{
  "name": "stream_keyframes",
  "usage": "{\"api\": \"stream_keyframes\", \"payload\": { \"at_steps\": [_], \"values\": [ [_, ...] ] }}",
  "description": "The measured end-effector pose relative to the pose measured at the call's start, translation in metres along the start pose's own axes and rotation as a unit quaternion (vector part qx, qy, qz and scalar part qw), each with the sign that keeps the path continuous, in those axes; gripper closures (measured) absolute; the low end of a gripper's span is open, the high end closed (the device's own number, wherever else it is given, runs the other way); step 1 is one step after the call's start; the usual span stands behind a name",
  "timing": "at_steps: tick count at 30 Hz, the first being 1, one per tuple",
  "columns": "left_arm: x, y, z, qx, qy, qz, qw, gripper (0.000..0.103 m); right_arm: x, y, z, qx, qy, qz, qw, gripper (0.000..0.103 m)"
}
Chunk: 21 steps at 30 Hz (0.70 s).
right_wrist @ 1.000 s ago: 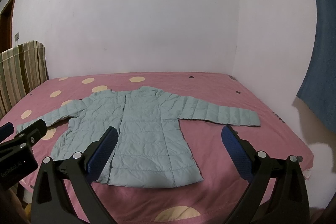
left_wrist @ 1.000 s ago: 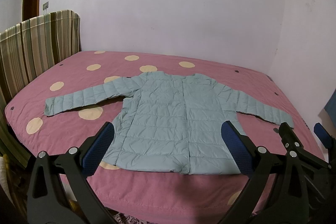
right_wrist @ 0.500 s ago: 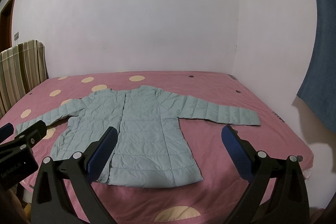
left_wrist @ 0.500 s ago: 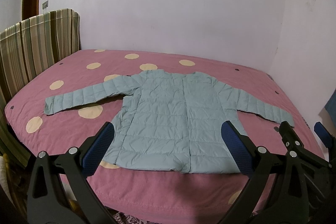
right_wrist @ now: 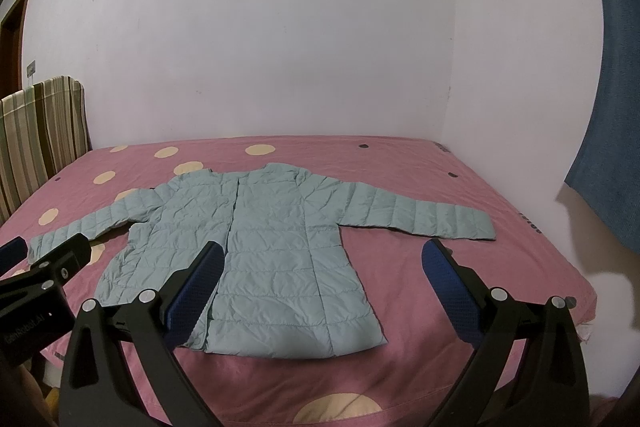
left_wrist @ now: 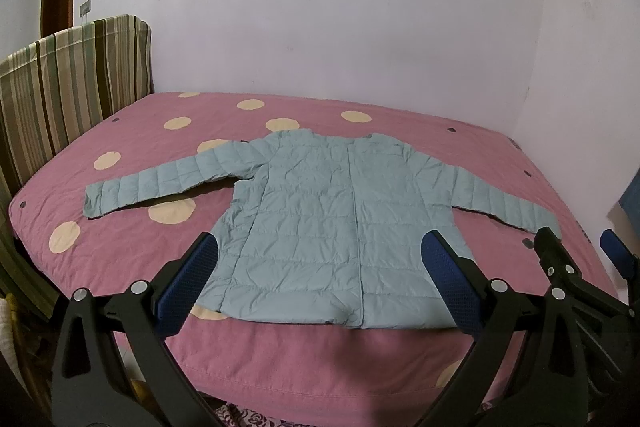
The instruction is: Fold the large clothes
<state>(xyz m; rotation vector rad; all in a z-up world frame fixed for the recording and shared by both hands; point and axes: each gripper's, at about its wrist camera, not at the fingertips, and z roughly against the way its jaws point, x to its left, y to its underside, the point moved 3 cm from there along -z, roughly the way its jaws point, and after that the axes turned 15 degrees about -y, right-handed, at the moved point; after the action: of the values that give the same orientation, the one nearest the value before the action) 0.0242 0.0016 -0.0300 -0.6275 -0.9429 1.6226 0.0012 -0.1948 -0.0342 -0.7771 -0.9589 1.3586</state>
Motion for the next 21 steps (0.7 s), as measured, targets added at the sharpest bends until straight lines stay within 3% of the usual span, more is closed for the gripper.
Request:
{"api": "stream_keyframes", "payload": {
  "at_steps": [21],
  "values": [
    [-0.0008,0.0087,-0.0061,0.008,0.002,0.000,1.0000,0.002,0.0024,0.0011,0.0008,0.001,0.000,0.001,1.000,0.005]
  ]
}}
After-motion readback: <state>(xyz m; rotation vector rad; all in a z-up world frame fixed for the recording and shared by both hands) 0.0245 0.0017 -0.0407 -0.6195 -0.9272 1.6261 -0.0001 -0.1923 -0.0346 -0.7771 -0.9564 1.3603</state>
